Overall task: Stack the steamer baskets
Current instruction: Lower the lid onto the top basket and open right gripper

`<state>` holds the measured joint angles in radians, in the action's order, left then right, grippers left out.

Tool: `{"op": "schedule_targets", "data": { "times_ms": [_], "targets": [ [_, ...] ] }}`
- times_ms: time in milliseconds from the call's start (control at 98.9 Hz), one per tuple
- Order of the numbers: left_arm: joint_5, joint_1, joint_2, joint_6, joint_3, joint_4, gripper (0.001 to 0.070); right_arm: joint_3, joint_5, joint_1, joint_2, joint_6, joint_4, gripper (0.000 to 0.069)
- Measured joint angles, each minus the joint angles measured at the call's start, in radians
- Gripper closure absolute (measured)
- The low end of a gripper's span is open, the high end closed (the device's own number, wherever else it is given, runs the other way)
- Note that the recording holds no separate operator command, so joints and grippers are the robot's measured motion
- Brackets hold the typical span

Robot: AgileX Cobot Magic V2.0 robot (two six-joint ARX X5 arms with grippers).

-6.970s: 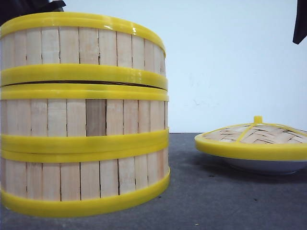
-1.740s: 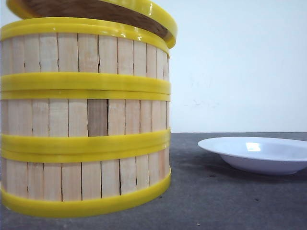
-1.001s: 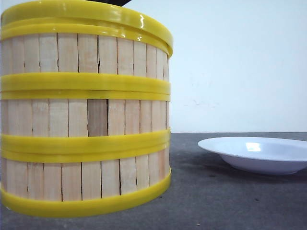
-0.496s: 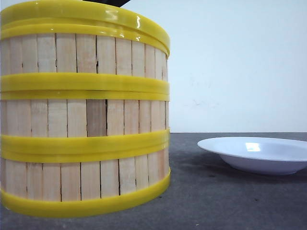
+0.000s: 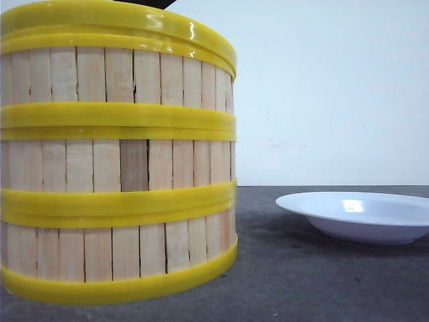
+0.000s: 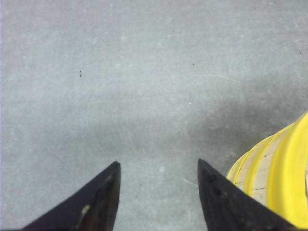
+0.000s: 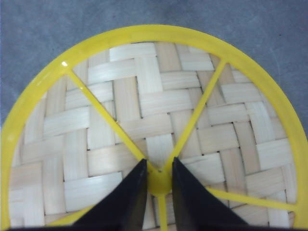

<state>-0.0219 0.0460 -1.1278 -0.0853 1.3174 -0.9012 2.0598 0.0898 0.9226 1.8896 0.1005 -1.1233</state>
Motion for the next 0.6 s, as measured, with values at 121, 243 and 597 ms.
{"op": "schedule_targets", "data": {
  "times_ms": [121, 243, 597],
  "targets": [
    [0.000, 0.000, 0.000, 0.000, 0.000, 0.000, 0.0410, 0.000, 0.000, 0.000, 0.000, 0.001, -0.002, 0.0624],
    [0.000, 0.000, 0.000, 0.000, 0.000, 0.004, 0.0410, 0.005, 0.000, 0.000, 0.000, 0.001, -0.007, 0.0624],
    [0.000, 0.000, 0.000, 0.000, 0.000, 0.006, 0.0410, 0.008, 0.001, 0.001, 0.000, 0.003, -0.019, 0.0602]
  ]
}}
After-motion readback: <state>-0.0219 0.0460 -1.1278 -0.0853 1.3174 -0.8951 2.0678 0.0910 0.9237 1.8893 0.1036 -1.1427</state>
